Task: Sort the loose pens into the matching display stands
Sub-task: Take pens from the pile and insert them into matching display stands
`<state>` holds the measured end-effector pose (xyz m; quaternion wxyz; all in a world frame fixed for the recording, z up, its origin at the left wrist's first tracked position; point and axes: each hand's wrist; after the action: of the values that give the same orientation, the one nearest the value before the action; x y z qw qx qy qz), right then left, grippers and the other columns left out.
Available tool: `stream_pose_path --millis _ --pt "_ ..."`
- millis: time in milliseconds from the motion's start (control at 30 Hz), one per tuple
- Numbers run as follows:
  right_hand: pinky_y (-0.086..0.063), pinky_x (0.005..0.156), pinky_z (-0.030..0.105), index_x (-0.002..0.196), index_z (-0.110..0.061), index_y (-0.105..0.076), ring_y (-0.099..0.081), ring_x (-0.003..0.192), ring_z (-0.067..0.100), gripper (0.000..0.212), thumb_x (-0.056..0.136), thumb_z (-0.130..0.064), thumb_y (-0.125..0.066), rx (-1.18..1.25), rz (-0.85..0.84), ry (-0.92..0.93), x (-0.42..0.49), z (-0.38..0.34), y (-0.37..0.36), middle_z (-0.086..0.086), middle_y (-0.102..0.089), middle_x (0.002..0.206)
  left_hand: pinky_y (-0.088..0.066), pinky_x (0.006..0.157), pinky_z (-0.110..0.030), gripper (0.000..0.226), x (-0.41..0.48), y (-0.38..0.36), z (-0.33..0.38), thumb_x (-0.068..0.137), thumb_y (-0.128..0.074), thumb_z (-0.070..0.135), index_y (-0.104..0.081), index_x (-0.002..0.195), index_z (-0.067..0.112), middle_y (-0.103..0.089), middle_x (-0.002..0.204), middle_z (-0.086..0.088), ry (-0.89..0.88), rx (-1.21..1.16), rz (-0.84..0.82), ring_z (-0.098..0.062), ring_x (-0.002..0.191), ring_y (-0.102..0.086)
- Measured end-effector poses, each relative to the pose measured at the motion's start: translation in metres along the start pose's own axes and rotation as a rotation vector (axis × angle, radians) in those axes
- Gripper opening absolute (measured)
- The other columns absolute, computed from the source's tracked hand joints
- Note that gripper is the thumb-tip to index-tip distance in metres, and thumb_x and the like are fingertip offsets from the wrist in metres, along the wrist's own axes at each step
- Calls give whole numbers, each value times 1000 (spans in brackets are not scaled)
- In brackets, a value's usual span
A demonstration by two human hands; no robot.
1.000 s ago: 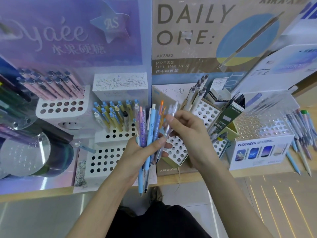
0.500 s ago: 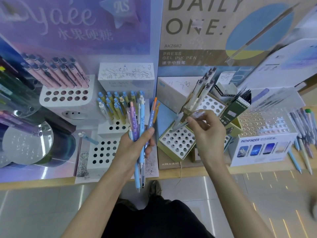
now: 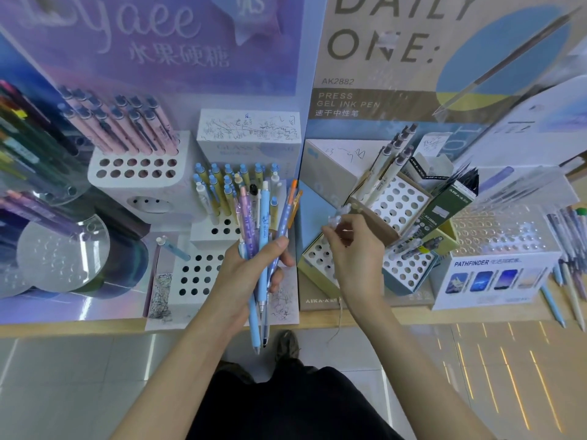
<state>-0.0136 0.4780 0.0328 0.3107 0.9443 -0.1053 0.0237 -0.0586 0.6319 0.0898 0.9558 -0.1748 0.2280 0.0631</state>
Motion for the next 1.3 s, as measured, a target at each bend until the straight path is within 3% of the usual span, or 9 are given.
stream_pose_path --millis 233,400,533,633,733,833,933,1133,1300 --pt "-42 65 24 80 -12 -57 -53 71 14 15 85 -16 -70 -24 153 -72 -7 -1 -14 3 -57 83 -35 40 -18 5 -1 -1 1 84 -61 17 -58 82 14 -60 61 -5 -14 -6 -13 -11 39 -39" --pt "-43 65 28 79 -8 -59 -50 71 14 15 85 -17 -70 -66 95 -64 -6 4 -15 4 -56 82 -35 40 -19 15 -2 0 1 75 -64 24 -56 81 13 -60 61 -4 -22 8 -25 -11 39 -38" --pt "-41 68 22 90 -12 -56 -51 77 11 20 86 -27 -69 -28 41 -55 -14 -2 -2 1 -55 88 -35 40 -19 13 -4 1 2 75 -64 25 -59 81 14 -60 61 -4 -24 8 -26 -11 40 -40" --pt "-44 64 19 94 -15 -58 -55 74 7 14 91 -29 -60 151 46 7 -20 -26 16 -2 -59 85 -35 39 -19 17 -4 2 5 74 -64 27 -60 82 13 -60 60 -5 -6 -8 -17 -11 39 -40" --pt "-45 61 22 93 -21 -63 -57 69 9 17 90 -37 -56 389 -221 -107 -16 -62 26 -9 -62 82 -35 40 -20 18 -4 3 5 75 -63 27 -60 83 12 -60 61 -5 0 26 -48 -13 41 -41" --pt "-42 55 21 88 -12 -64 -52 61 7 20 91 -31 -61 514 -402 -199 -10 -84 23 -4 -57 71 -34 40 -21 22 -5 3 5 74 -63 28 -60 85 9 -61 61 -6 -3 67 -66 -15 42 -41" --pt "-41 52 17 82 -12 -64 -49 58 6 11 88 -20 -66 524 -386 -228 -6 -90 17 -1 -55 65 -35 41 -21 24 -7 4 4 74 -63 30 -60 86 9 -62 61 -5 -10 80 -64 -15 44 -42" --pt "-50 62 23 96 -8 -67 -61 70 10 9 87 -8 -65 670 -329 -211 -4 -105 19 8 -66 79 -40 42 -22 22 -12 25 11 80 -60 33 -60 87 12 -67 63 -5 -40 87 50 -15 47 -55" --pt "-50 63 24 100 -9 -53 -63 67 19 21 85 -3 -67 791 -254 -134 -7 -139 11 19 -70 81 -34 38 -19 18 -21 62 26 79 -64 27 -56 79 11 -54 49 3 -101 33 186 -12 38 -38"
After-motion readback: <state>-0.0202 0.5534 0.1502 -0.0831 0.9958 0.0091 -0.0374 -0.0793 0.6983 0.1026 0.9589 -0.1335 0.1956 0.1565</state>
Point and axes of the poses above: each hand's wrist, its own x-axis towards the middle knuckle, its own y-axis out of the back of the hand, z = x × y
